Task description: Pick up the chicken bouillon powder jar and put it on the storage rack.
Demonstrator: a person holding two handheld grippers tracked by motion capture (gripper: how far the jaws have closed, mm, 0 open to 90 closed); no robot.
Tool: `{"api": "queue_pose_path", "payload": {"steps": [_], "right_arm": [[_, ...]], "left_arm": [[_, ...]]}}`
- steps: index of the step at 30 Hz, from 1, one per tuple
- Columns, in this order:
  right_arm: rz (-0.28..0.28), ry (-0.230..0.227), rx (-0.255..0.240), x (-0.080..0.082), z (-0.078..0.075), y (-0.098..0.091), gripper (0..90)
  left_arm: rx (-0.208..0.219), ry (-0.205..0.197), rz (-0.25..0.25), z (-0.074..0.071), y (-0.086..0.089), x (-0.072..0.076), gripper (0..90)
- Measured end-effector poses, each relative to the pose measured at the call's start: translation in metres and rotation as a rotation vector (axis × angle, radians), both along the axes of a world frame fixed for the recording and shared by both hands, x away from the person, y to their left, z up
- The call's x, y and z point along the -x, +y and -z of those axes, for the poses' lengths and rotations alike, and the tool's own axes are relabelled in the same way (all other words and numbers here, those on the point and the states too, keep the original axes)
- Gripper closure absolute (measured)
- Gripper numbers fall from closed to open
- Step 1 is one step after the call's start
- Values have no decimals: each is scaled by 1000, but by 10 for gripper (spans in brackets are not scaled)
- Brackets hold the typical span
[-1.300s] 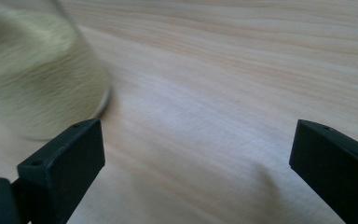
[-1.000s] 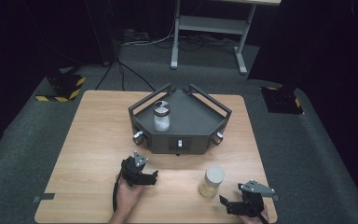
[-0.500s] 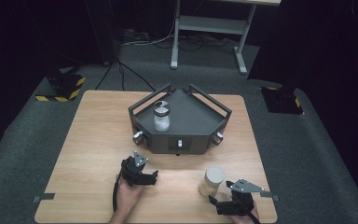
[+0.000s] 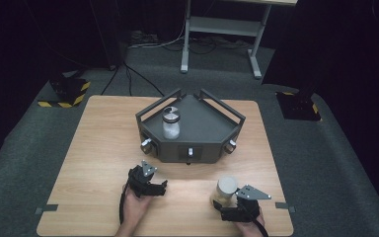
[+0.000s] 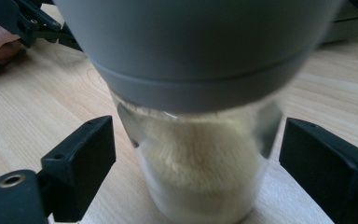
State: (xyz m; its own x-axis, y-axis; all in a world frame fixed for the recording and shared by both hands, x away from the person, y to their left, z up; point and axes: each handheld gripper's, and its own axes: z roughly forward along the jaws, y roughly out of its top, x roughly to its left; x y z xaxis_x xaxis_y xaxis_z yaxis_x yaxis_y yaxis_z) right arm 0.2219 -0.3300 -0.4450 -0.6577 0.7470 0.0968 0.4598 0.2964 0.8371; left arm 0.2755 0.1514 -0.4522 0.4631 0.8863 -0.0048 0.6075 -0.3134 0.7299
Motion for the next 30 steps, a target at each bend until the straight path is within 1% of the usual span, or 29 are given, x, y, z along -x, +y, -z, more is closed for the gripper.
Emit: {"api": "queue_pose_path", "payload": {"steps": [6, 15, 25, 30], "right_arm": [[15, -24, -4, 1, 5, 5, 143], [20, -40, 2, 0, 9, 11, 189], [33, -67, 6, 2, 13, 14, 267], [32, -71, 7, 2, 13, 14, 271]], "left_arm": [[0, 0, 0, 0, 0, 0, 55], [0, 0, 0, 0, 0, 0, 55], [0, 0, 0, 0, 0, 0, 55], [0, 0, 0, 0, 0, 0, 55]]}}
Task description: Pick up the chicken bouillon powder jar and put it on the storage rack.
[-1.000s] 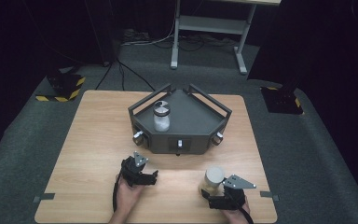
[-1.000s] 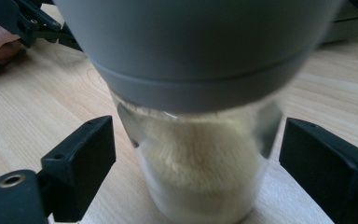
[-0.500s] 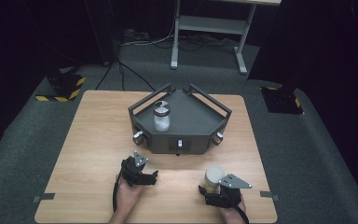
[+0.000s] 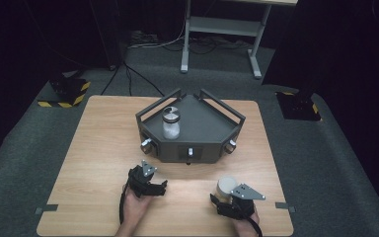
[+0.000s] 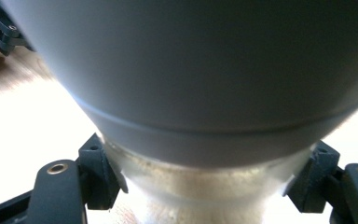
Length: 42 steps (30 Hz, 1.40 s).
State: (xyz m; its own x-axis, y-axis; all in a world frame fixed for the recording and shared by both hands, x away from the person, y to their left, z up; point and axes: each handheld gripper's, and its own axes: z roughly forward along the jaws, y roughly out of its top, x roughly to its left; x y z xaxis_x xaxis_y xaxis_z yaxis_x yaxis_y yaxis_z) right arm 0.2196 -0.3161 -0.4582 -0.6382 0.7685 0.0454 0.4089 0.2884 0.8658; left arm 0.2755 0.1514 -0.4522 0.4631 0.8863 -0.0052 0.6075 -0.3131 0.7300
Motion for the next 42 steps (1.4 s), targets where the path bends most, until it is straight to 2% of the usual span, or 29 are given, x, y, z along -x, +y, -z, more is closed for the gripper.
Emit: {"api": "queue_pose_path", "payload": {"steps": [17, 21, 29, 42], "right_arm": [[8, -26, 0, 5, 3, 1, 286], [5, -42, 21, 6, 2, 4, 290], [8, -37, 11, 6, 2, 2, 292], [9, -51, 23, 7, -3, 4, 294]], "left_arm": [[0, 0, 0, 0, 0, 0, 55], [0, 0, 0, 0, 0, 0, 55], [1, 0, 0, 0, 0, 0, 55], [1, 1, 1, 0, 0, 0, 55]]}}
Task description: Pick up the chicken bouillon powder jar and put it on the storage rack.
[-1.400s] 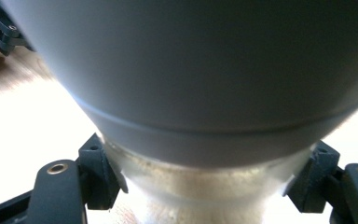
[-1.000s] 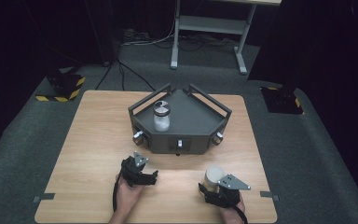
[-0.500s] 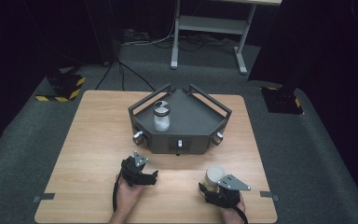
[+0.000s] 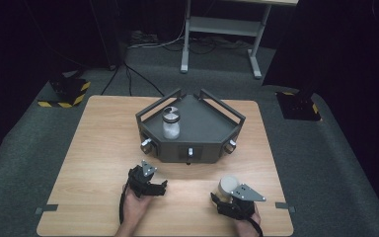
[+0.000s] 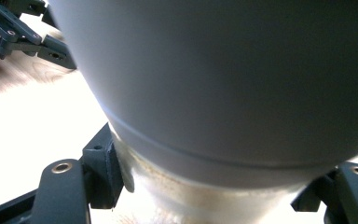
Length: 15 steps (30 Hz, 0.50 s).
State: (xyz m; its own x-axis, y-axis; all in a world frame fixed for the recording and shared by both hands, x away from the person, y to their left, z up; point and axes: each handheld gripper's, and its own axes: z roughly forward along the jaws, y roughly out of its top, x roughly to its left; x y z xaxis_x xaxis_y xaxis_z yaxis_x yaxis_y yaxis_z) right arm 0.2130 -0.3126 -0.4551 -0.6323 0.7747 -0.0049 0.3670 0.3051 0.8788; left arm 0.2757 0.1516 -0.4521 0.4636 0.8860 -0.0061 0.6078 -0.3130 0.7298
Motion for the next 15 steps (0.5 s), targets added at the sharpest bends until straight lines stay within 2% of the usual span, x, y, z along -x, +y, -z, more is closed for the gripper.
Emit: {"api": "queue_pose_path", "payload": {"steps": [15], "right_arm": [[-13, -12, -1, -6, -15, 0, 294]], "left_arm": [[1, 0, 0, 0, 0, 0, 55]]}}
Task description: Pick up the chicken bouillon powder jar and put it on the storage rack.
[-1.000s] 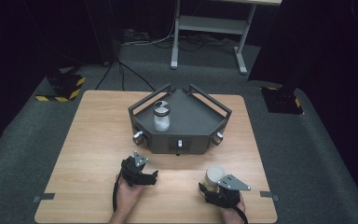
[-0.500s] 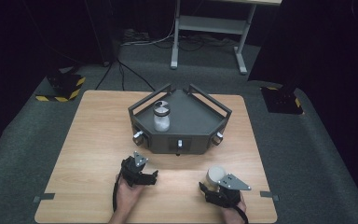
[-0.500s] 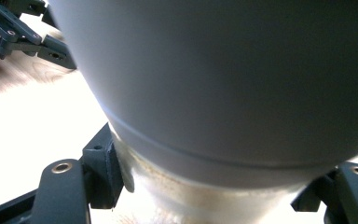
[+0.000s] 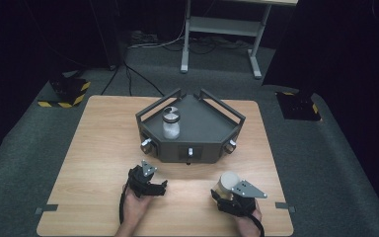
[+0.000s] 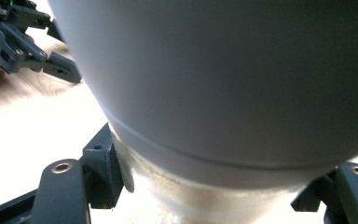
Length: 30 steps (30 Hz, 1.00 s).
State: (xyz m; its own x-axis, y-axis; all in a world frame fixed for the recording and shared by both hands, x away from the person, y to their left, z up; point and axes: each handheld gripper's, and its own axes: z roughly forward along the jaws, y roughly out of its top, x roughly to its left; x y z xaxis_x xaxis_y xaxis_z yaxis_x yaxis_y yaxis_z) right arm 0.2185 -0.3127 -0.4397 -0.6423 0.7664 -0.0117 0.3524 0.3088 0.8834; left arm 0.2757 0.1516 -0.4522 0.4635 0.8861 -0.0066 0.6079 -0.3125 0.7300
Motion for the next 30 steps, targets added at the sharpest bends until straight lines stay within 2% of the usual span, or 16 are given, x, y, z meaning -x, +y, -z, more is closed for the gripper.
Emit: {"api": "queue_pose_path", "payload": {"steps": [12, 19, 30], "right_arm": [[-15, -8, 9, -11, -22, -1, 294], [-32, -32, 20, -21, -40, -1, 294], [-62, -46, 3, -41, -69, 0, 295]], "left_arm": [[0, 0, 0, 0, 0, 0, 55], [0, 0, 0, 0, 0, 0, 55], [0, 0, 0, 0, 0, 0, 55]]}}
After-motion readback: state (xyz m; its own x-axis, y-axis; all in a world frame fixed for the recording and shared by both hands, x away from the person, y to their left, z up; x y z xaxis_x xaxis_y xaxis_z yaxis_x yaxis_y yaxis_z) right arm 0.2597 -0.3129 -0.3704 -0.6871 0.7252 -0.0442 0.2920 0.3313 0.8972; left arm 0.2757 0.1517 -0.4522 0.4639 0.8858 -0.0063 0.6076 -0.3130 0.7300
